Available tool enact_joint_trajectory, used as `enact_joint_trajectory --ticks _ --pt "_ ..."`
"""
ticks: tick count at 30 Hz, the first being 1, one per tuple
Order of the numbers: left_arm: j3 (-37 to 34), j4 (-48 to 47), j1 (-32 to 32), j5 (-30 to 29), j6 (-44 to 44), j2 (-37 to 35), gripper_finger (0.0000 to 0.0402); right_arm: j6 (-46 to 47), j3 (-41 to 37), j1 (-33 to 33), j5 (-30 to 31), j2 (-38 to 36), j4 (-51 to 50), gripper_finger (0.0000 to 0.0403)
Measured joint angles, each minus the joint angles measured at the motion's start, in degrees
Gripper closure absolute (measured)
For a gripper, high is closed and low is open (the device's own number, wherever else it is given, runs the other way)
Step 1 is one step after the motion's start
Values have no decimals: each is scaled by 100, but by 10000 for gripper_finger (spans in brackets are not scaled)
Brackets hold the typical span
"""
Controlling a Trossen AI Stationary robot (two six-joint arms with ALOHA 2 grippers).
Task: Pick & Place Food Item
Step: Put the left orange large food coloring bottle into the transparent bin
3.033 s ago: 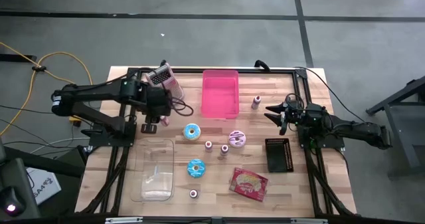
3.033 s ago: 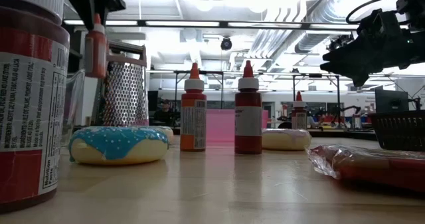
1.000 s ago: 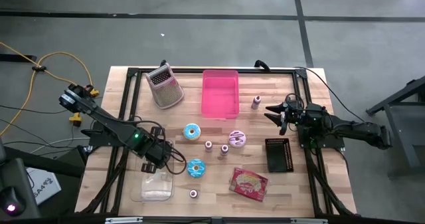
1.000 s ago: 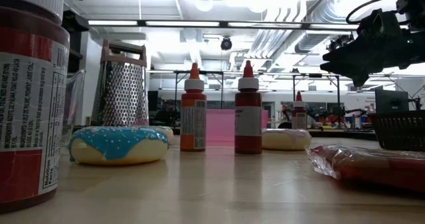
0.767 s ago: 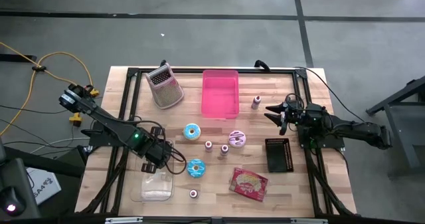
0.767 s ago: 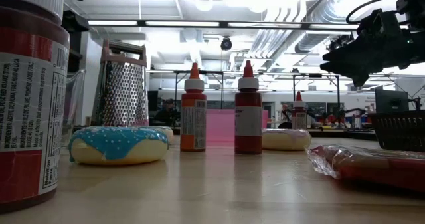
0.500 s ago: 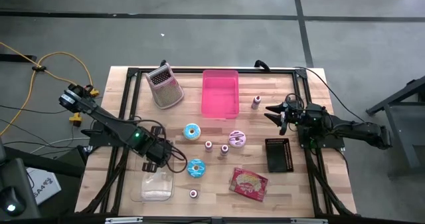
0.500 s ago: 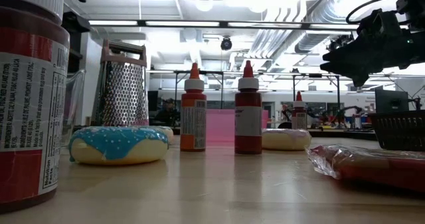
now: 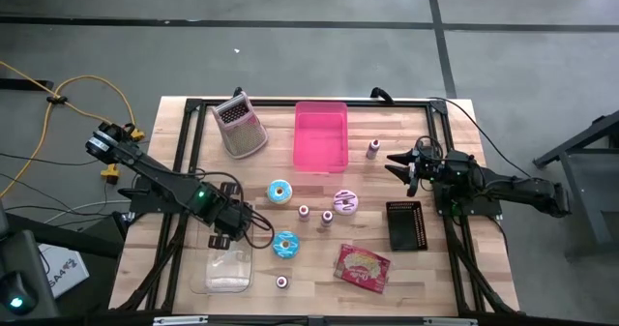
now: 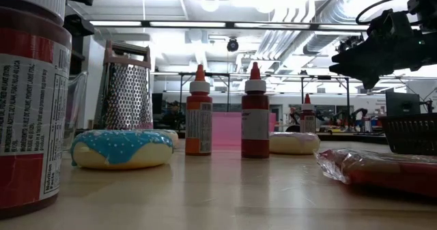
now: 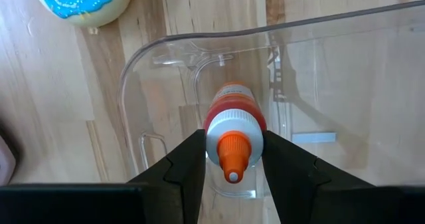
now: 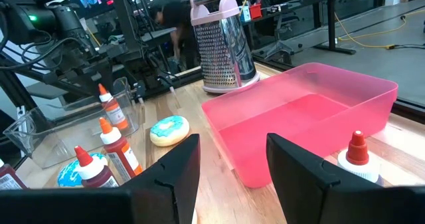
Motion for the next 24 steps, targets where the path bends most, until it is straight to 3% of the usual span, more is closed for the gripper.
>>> enact_joint_trajectory --ticks 24 --pt "2 4 -20 29 39 2 267 0 0 -2 1 1 0 243"
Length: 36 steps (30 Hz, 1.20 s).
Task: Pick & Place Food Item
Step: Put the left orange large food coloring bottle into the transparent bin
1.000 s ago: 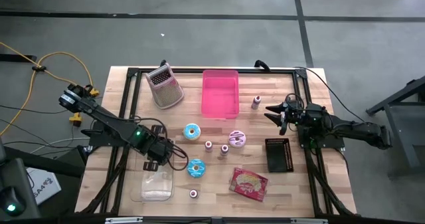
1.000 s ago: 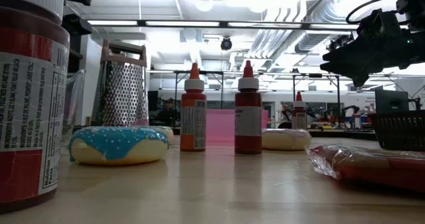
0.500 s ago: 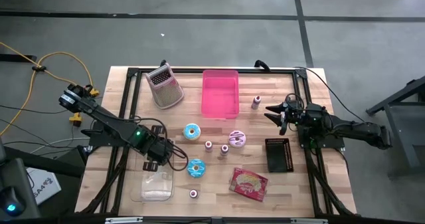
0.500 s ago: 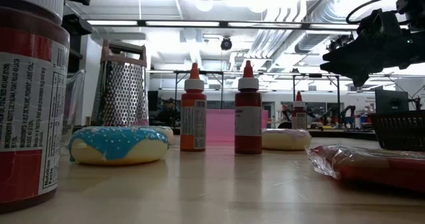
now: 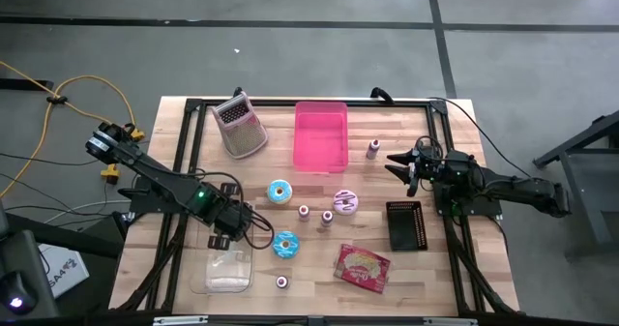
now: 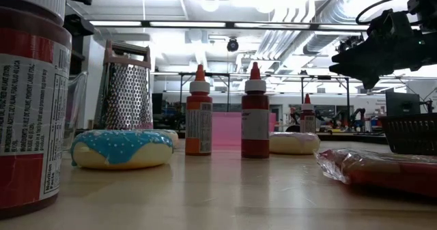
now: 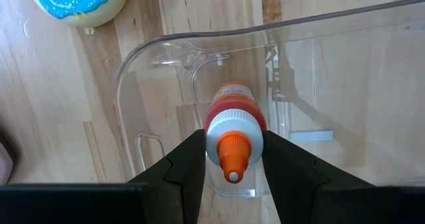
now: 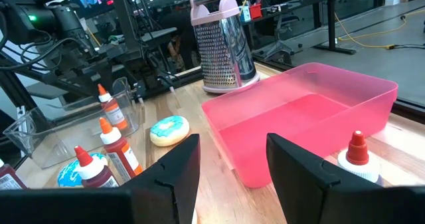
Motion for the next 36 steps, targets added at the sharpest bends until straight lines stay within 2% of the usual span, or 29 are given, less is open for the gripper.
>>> enact_joint_trajectory --ticks 27,36 --pt "0 15 0 36 -87 0 267 0 0 1 -1 1 0 243" --pt "2 15 0 51 -85 0 221 -2 0 2 1 -1 0 243"
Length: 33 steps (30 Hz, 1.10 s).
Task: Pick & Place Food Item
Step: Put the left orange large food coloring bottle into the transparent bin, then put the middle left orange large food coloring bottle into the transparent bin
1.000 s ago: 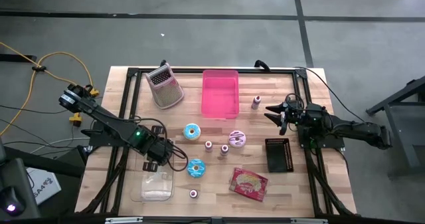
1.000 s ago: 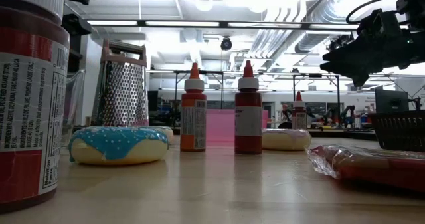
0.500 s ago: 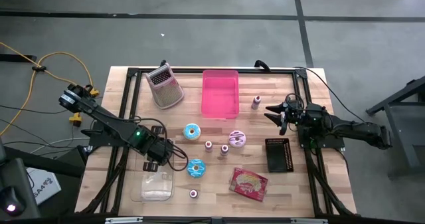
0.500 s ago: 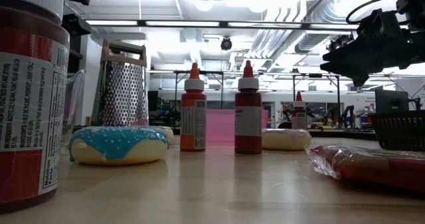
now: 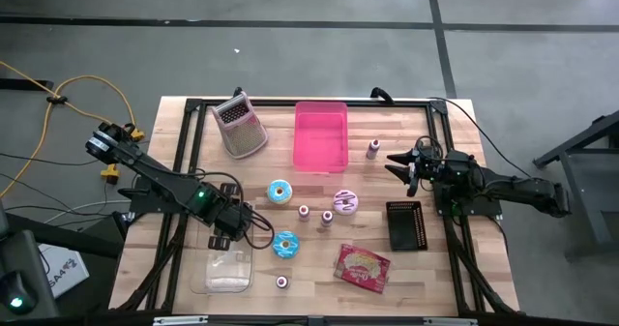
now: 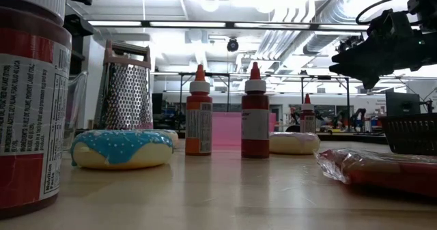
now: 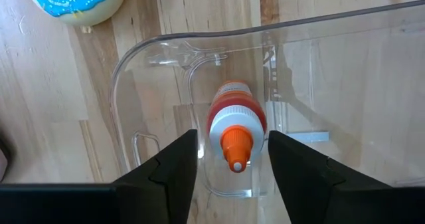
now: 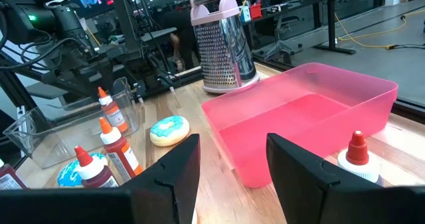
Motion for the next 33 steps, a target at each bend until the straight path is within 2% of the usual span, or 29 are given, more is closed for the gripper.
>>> enact_joint_trajectory --ticks 9,20,33 --pt "0 0 0 -4 24 -22 217 1 0 0 -2 0 0 243" --pt "7 163 9 -39 114 -482 217 0 0 -1 -2 0 -1 243" --pt "7 1168 201 -285 748 -719 217 1 -1 -1 -2 1 -1 243"
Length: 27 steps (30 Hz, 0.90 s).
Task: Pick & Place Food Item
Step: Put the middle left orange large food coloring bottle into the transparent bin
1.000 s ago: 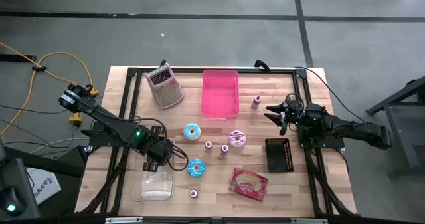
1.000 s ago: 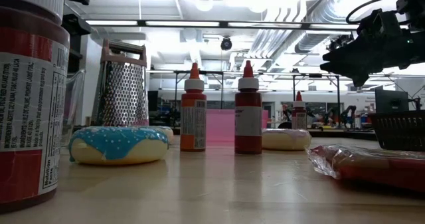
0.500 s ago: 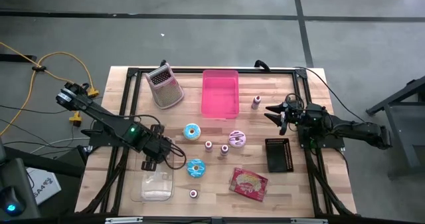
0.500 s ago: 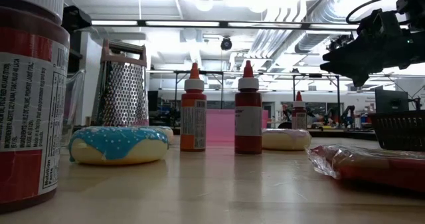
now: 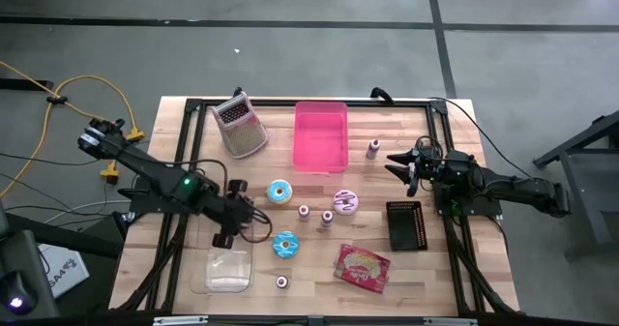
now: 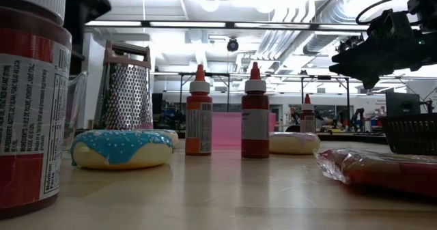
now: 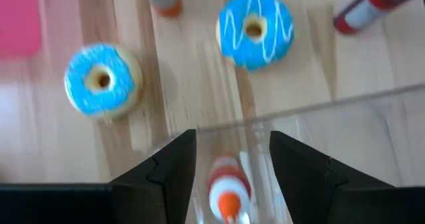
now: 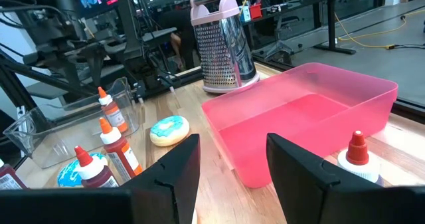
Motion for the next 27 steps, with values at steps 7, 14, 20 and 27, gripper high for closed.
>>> enact_joint_trajectory --ticks 7,14,20,27 --pt "0 745 502 -90 364 0 217 1 1 1 0 1 -1 243" --pt "0 1592 935 -67 1102 199 218 0 -1 -1 0 0 1 243" --pt "2 2094 1238 6 1653 610 218 1 1 1 0 1 -1 243" --pt "2 2548 1646 415 1835 1255 218 1 1 0 0 0 1 243"
